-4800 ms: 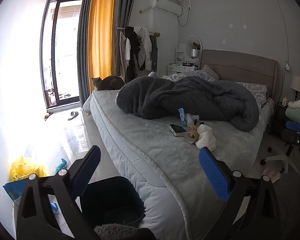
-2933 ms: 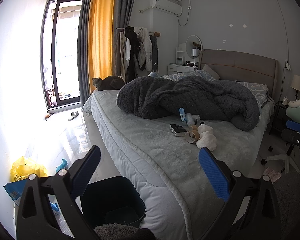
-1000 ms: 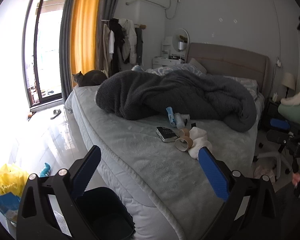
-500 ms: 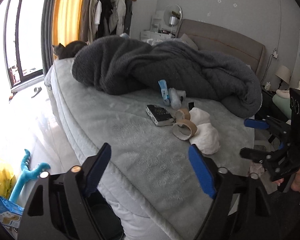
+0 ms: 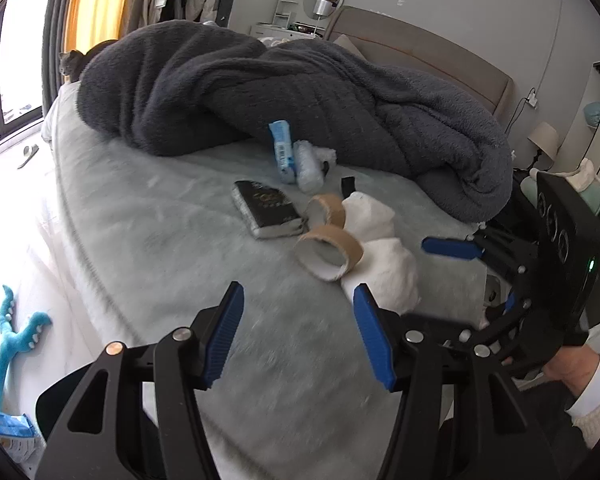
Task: Collect trash
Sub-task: 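Move both tools toward the tissue balls and cardboard tubes on the bed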
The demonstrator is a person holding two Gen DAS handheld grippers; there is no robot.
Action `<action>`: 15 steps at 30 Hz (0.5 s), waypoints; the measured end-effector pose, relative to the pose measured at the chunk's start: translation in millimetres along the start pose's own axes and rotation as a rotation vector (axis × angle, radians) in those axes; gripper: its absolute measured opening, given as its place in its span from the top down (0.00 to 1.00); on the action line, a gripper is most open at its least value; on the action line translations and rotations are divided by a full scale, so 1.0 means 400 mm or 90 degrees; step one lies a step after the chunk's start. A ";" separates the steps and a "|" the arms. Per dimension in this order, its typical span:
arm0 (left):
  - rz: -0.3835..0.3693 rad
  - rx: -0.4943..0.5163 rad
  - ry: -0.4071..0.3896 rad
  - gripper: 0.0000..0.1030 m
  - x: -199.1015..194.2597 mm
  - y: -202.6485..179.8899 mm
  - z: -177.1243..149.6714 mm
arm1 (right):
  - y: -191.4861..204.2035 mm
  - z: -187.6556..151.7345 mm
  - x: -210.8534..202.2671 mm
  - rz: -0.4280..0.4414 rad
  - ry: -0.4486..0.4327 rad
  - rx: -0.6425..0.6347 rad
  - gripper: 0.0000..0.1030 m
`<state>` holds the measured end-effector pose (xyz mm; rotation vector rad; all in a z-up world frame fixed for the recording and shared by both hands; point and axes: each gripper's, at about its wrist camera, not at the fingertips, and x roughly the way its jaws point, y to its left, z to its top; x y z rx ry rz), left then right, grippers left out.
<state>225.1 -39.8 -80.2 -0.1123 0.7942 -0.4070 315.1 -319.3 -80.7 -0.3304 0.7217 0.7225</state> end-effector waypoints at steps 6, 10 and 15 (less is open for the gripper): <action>-0.039 -0.038 0.027 0.42 0.070 -0.006 0.026 | -0.006 0.002 0.028 0.012 0.004 -0.015 0.17; -0.070 -0.067 0.033 0.44 0.100 -0.008 0.039 | 0.002 0.003 0.044 0.010 0.011 -0.035 0.17; -0.115 -0.103 0.053 0.52 0.145 -0.013 0.047 | -0.002 0.003 0.051 0.017 0.017 -0.024 0.22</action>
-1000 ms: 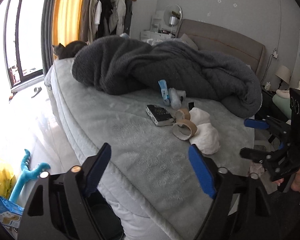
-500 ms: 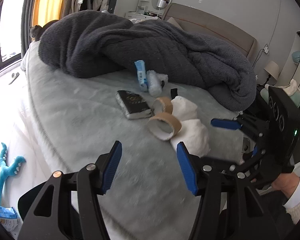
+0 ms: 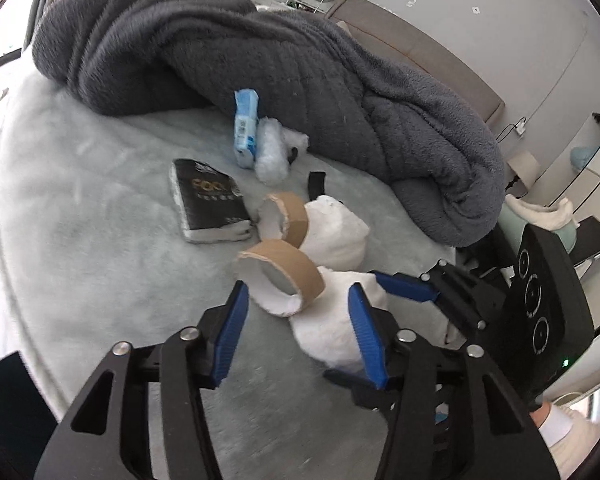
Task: Collect trash
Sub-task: 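Move both tools toward the tissue balls and cardboard tubes on the bed, then grasp a white tissue ball with the right tool while the left tool grasps a cardboard tube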
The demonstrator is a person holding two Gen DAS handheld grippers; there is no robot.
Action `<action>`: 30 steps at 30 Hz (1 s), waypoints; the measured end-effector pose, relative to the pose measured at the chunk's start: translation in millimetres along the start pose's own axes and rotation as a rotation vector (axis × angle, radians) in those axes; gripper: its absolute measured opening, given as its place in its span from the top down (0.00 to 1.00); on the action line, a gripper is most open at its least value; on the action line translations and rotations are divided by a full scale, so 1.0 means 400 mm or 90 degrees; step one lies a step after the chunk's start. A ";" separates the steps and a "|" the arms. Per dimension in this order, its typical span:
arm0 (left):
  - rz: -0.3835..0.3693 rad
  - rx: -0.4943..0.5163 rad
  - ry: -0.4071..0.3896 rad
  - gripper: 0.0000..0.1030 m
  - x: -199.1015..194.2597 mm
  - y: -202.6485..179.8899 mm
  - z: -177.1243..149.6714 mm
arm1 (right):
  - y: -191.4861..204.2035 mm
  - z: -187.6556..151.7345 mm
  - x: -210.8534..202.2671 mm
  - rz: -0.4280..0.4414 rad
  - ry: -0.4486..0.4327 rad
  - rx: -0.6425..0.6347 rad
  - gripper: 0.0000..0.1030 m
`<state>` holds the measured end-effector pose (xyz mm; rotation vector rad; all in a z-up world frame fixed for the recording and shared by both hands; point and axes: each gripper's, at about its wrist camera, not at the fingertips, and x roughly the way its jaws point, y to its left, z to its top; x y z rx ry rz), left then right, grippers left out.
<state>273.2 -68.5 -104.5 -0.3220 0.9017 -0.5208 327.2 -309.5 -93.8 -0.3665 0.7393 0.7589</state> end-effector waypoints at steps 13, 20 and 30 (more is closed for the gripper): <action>-0.036 -0.065 -0.005 0.78 0.040 0.034 0.031 | -0.021 -0.005 0.022 0.027 -0.005 0.036 0.33; 0.031 -0.026 -0.054 0.81 -0.011 0.029 0.043 | -0.017 0.016 0.021 0.034 -0.021 0.045 0.47; 0.147 0.028 -0.135 0.82 -0.113 0.027 0.052 | 0.022 0.082 0.027 0.056 -0.038 0.082 0.51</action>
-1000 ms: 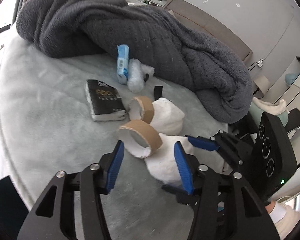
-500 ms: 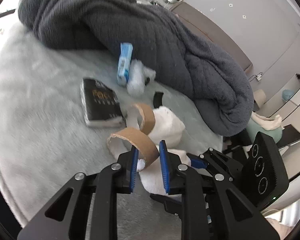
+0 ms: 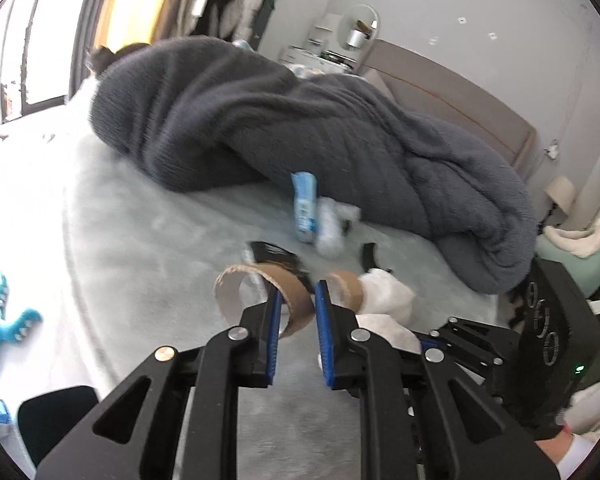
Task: Collect trash
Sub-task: 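Grasp a white tissue ball with the right tool while the left tool grasps a cardboard tube, then carry the tissue ball and cardboard tube with both tools over the black bin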
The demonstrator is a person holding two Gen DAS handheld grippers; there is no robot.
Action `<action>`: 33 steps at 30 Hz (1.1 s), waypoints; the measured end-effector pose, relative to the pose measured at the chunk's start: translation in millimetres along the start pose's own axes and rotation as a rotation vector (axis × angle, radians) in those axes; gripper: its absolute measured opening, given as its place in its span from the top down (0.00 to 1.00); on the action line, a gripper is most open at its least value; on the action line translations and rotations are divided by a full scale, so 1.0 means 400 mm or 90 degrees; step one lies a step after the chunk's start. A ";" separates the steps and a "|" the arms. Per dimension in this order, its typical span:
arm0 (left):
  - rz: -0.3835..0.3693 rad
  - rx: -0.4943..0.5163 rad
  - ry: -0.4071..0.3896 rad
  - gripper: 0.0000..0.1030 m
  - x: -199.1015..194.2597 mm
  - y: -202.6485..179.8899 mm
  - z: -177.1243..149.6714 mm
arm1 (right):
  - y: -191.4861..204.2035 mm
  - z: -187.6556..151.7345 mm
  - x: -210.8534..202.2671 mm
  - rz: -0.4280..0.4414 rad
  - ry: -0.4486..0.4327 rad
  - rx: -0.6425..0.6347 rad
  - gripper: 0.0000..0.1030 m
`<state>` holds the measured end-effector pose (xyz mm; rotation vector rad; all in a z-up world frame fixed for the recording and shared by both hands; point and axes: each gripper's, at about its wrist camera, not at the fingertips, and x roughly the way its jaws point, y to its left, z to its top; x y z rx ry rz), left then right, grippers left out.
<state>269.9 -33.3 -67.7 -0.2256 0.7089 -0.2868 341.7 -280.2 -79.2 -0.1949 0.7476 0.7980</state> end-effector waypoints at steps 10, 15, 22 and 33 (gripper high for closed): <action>0.098 0.019 -0.048 0.82 -0.070 0.100 -0.008 | 0.108 0.102 0.026 0.012 -0.018 0.004 0.51; 0.119 0.013 -0.047 0.82 -0.107 0.163 -0.009 | 0.138 0.147 0.056 0.020 -0.017 0.031 0.51; 0.139 0.024 -0.016 0.84 -0.128 0.229 -0.039 | 0.211 0.194 0.106 0.048 -0.005 0.032 0.51; 0.170 -0.009 0.047 0.91 -0.159 0.373 -0.107 | 0.306 0.232 0.194 0.089 0.025 0.039 0.51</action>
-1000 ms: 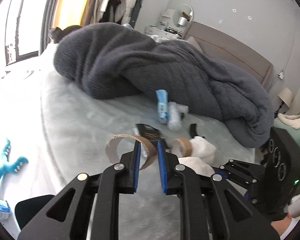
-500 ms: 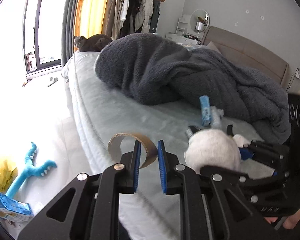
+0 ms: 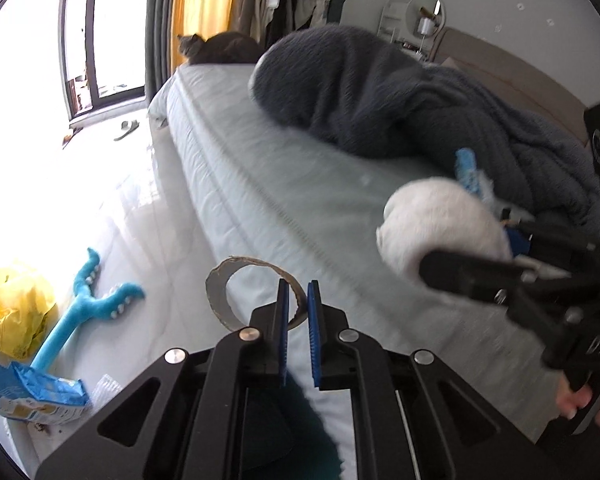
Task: Collect trash
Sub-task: 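Carry the tissue ball and cardboard tube with both tools over the black bin, then open the left tool to drop the tube while the right tool releases the tissue ball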
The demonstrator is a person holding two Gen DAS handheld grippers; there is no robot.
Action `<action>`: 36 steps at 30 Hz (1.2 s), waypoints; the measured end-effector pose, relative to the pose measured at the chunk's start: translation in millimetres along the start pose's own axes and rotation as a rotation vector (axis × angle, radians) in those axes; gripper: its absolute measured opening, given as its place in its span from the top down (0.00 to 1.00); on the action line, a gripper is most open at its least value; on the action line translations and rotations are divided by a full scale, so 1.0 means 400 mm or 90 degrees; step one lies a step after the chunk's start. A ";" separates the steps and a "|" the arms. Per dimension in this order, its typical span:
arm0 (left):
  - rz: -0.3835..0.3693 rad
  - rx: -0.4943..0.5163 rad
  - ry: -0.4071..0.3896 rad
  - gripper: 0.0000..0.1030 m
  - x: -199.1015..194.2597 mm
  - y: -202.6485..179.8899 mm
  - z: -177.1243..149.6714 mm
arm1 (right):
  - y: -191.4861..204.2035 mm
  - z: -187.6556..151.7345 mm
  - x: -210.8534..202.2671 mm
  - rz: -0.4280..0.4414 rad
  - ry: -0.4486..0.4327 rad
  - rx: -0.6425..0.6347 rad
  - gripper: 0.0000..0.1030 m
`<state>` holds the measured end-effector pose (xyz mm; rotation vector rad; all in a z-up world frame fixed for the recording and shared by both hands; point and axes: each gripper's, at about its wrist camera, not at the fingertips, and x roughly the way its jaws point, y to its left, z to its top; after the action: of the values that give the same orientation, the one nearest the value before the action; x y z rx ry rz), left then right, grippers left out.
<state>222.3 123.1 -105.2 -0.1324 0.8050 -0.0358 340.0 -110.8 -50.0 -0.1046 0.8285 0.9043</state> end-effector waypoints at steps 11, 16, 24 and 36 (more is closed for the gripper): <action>0.012 -0.035 0.149 0.93 0.065 0.143 -0.105 | 0.113 -0.002 0.139 0.016 0.086 -0.016 0.51; 0.013 -0.051 0.206 0.93 0.090 0.181 -0.149 | 0.120 -0.023 0.194 0.027 0.135 0.024 0.51; -0.020 -0.095 0.301 0.93 0.127 0.239 -0.225 | 0.137 -0.043 0.250 0.036 0.189 0.058 0.51; -0.040 -0.087 0.351 0.92 0.116 0.273 -0.274 | 0.209 -0.097 0.363 0.038 0.271 0.051 0.51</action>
<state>173.4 215.9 -227.8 -0.2843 1.3552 -0.0783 305.0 21.4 -154.4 -0.2073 1.2680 0.9173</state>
